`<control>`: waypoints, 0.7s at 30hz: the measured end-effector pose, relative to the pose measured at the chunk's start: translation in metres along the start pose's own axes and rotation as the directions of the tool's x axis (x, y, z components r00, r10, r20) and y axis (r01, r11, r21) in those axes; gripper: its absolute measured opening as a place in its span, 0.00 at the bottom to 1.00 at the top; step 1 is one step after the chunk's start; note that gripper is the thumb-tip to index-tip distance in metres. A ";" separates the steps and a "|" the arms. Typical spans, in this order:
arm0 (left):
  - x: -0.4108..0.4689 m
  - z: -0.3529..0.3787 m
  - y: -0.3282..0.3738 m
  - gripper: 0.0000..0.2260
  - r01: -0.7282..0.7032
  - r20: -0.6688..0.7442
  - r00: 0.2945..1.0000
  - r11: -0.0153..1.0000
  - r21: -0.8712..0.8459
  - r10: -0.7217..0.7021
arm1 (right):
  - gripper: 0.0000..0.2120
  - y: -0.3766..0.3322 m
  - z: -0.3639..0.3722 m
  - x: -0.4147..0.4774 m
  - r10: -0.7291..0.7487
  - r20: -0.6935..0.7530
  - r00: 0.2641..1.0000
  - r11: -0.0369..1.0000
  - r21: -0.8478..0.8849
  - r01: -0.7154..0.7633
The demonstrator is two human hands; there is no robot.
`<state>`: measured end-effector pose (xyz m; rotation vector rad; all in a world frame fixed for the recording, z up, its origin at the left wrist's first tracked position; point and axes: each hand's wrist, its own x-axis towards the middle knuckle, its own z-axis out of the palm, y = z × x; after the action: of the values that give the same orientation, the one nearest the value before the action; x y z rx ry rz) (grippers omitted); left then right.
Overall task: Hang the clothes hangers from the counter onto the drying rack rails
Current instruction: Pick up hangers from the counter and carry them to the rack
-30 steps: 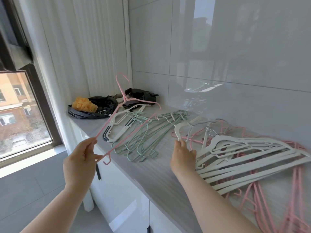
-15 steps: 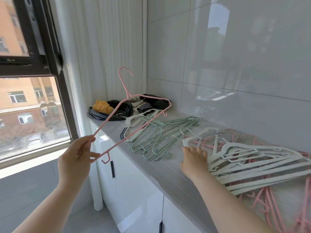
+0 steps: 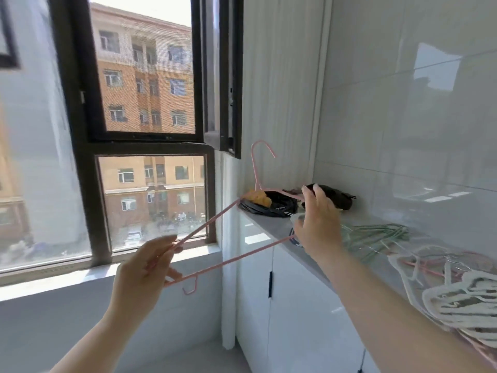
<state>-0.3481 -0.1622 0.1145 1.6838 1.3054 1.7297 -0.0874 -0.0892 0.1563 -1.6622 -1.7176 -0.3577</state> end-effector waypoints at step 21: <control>-0.084 -0.386 0.030 0.12 0.389 -0.327 0.920 0.598 0.700 -0.215 | 0.15 -0.465 0.071 -0.070 -0.777 0.073 0.625 0.616 0.293 0.731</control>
<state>-0.6796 -0.3751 0.1535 1.4988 2.5208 1.2228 -0.5568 -0.1592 0.1869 -0.7165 -2.4678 -0.3563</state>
